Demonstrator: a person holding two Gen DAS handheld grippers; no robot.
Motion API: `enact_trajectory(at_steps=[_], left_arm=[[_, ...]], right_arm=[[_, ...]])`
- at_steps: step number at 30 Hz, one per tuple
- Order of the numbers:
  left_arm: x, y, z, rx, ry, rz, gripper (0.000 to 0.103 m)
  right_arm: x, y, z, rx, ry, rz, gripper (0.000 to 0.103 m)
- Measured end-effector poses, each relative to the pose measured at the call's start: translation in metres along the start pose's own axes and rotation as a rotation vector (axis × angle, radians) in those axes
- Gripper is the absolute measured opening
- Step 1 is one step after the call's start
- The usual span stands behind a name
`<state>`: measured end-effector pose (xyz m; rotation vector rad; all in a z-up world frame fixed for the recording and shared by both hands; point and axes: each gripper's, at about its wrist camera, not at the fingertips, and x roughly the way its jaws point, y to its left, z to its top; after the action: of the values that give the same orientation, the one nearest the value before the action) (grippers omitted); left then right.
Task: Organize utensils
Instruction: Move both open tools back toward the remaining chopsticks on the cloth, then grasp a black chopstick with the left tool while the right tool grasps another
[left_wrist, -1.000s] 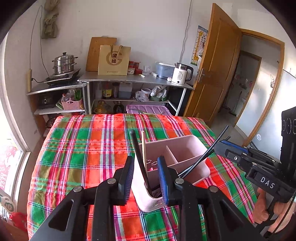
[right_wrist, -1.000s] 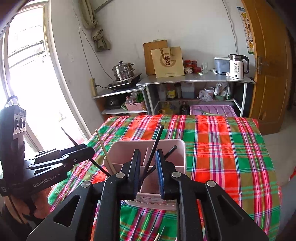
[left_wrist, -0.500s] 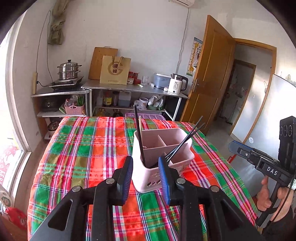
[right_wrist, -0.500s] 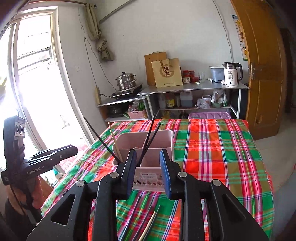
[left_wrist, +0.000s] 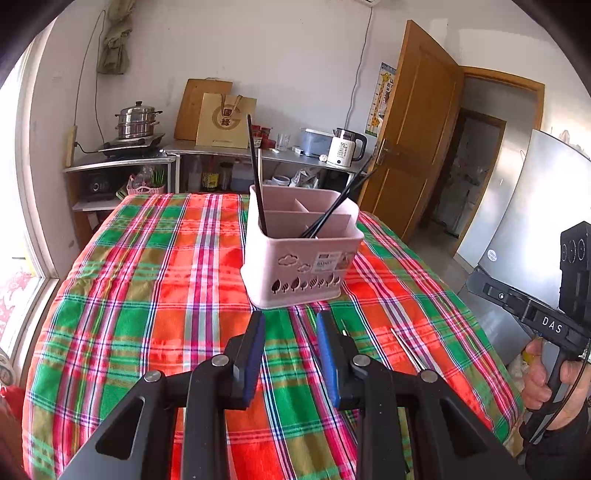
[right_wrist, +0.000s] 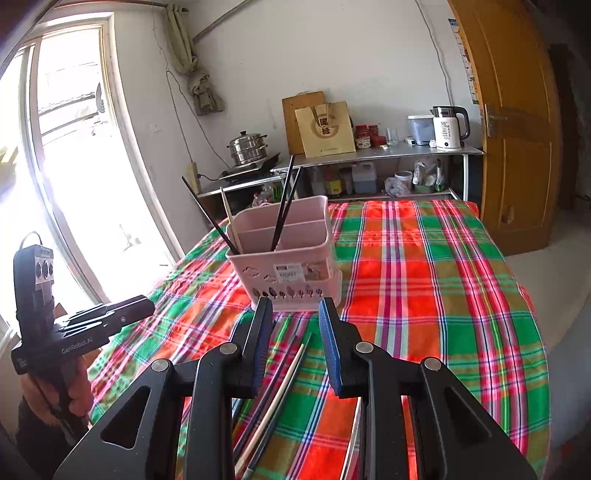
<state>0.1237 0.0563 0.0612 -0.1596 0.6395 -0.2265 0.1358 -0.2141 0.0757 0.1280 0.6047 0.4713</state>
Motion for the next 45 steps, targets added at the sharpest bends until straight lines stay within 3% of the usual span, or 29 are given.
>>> enact_trajectory(at_steps=[12, 23, 30, 39, 45], left_arm=[[0.028, -0.009, -0.022, -0.001, 0.091, -0.015, 0.028], [0.081, -0.009, -0.034, -0.036, 0.212, -0.037, 0.028], [0.115, -0.011, -0.037, -0.041, 0.281, -0.032, 0.028], [0.14, -0.018, -0.038, -0.008, 0.32, 0.008, 0.028], [0.143, -0.026, -0.039, 0.048, 0.302, 0.038, 0.028]], right_arm=[[0.009, -0.012, -0.024, 0.041, 0.057, -0.027, 0.027], [0.058, -0.005, -0.055, 0.042, 0.193, -0.026, 0.027], [0.095, 0.003, -0.074, 0.022, 0.29, -0.028, 0.02], [0.116, 0.006, -0.079, 0.011, 0.332, -0.045, 0.016], [0.12, 0.009, -0.078, -0.031, 0.338, -0.074, 0.009]])
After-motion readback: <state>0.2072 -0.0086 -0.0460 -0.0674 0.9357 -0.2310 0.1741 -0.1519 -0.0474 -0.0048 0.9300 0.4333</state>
